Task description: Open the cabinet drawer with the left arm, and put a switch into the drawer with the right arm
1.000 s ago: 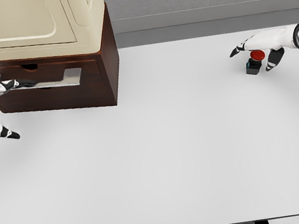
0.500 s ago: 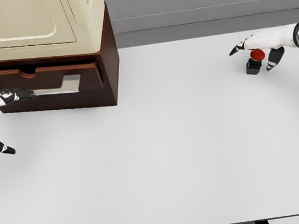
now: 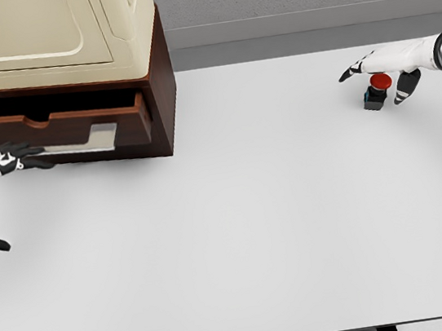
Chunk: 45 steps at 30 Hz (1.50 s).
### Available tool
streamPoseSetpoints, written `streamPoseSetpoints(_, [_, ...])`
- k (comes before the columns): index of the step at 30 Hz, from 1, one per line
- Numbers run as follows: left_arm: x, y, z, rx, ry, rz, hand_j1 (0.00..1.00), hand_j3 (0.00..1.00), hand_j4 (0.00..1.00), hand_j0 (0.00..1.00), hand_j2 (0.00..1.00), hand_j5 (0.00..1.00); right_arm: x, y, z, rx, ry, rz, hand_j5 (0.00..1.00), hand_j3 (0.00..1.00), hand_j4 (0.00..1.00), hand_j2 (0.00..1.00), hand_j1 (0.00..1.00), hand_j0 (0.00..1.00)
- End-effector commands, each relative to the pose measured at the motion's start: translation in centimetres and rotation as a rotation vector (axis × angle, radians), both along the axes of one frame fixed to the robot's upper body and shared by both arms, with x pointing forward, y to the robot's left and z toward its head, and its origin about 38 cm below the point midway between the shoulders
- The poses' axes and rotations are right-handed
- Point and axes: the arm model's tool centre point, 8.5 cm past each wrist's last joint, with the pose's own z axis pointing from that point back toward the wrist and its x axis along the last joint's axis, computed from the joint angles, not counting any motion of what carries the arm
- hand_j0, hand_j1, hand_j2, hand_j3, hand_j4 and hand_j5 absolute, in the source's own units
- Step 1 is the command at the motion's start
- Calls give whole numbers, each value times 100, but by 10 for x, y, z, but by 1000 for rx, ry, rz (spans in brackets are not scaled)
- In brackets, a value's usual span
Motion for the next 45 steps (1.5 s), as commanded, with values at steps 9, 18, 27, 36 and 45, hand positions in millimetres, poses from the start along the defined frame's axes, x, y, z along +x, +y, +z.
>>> streamPoseSetpoints(9, [-19,18,-10,115,13,-72,100,100,100,100,100,100,0,0,1,4,-1,-4,94,94,94,94,94,94])
streamPoseSetpoints(18, [-32,28,-12,113,15,-90,100,100,100,100,100,100,0,0,1,4,-2,-2,94,94,94,94,94,94])
streamPoseSetpoints(27, [-41,34,-8,118,15,-119,100,100,100,100,100,100,0,0,0,4,-1,-1,94,94,94,94,94,94])
streamPoseSetpoints(36, [-44,38,-5,99,11,-110,100,100,100,100,100,100,0,0,1,4,-3,-1,92,92,92,92,92,92])
streamPoseSetpoints(45, [-41,37,3,67,-6,-97,100,100,100,100,100,100,-1,1,-2,-4,6,4,89,89,89,89,89,89])
